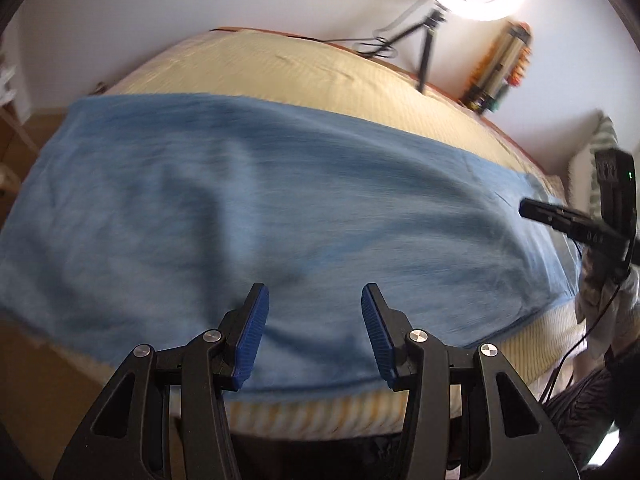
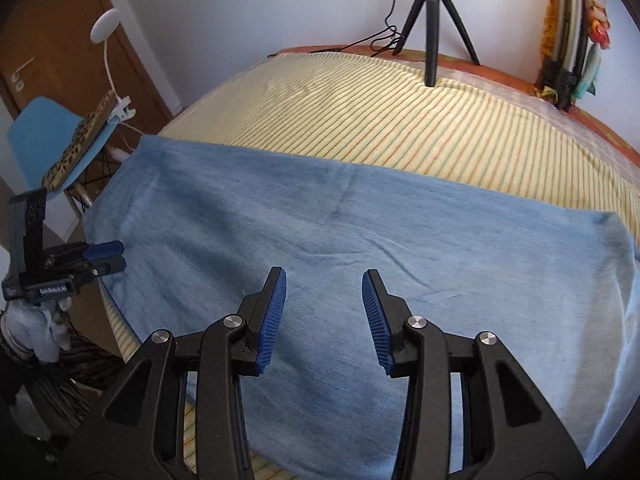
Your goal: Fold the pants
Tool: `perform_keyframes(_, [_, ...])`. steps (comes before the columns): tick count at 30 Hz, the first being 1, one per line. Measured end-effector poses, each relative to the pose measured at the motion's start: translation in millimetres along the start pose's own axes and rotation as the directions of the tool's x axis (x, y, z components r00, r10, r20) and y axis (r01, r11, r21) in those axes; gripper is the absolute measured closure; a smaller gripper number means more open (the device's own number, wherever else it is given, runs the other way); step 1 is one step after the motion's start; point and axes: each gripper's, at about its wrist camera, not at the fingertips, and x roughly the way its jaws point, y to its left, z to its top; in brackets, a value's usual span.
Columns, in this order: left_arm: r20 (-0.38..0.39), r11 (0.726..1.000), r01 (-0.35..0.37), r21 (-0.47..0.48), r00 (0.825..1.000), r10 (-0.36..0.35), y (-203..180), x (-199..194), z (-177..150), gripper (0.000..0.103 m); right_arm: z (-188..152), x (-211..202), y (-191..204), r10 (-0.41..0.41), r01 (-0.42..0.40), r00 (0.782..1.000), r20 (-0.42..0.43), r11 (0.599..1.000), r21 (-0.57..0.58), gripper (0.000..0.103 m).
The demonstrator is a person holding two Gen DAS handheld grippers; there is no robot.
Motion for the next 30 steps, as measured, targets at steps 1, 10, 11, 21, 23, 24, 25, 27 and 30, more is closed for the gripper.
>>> perform_keyframes(1, [0.007,0.999,-0.006,-0.034,1.0,0.006,7.5,-5.3,-1.7,0.056,-0.2,2.9,3.3,0.004,-0.004,1.0,-0.007,1.0,-0.01,0.061])
perform_keyframes(10, [0.18,0.836,0.091,-0.541,0.984,0.009,131.3,-70.9,-29.7,0.036,-3.6,2.2,6.6,0.018,-0.018,1.0,-0.016,1.0,-0.018,0.061])
perform_keyframes(11, [0.186,0.807,0.094,-0.583,0.982,0.02,145.5,-74.4,-33.4,0.036,-3.8,2.6,7.2,0.015,-0.015,1.0,-0.018,1.0,-0.019,0.061])
perform_keyframes(21, [0.21,0.583,0.136,-0.801,0.976,0.06,223.2,-77.7,-68.4,0.035,-0.5,0.5,9.7,0.014,-0.014,1.0,-0.004,1.0,-0.02,0.061])
perform_keyframes(23, [0.2,0.577,0.13,-0.806,0.978,0.059,228.3,-71.9,-74.0,0.035,-0.1,1.0,9.8,0.016,-0.016,1.0,-0.005,1.0,-0.02,0.061])
perform_keyframes(24, [0.212,0.565,0.15,-0.811,0.976,0.044,231.6,-68.0,-76.0,0.035,0.3,1.8,9.8,0.015,-0.015,1.0,-0.006,1.0,-0.02,0.061])
perform_keyframes(25, [0.219,0.553,0.163,-0.817,0.975,0.035,232.9,-65.1,-76.7,0.035,0.7,2.4,9.9,0.014,-0.014,1.0,-0.006,1.0,-0.019,0.061])
perform_keyframes(27, [0.242,0.536,0.188,-0.823,0.97,0.031,238.7,-59.4,-76.7,0.035,1.5,2.8,9.9,0.018,-0.018,1.0,-0.006,1.0,-0.012,0.061])
perform_keyframes(30, [0.285,0.511,0.239,-0.826,0.959,0.012,241.9,-54.3,-76.5,0.035,2.9,2.2,9.7,0.028,-0.028,1.0,-0.002,1.0,-0.003,0.061])
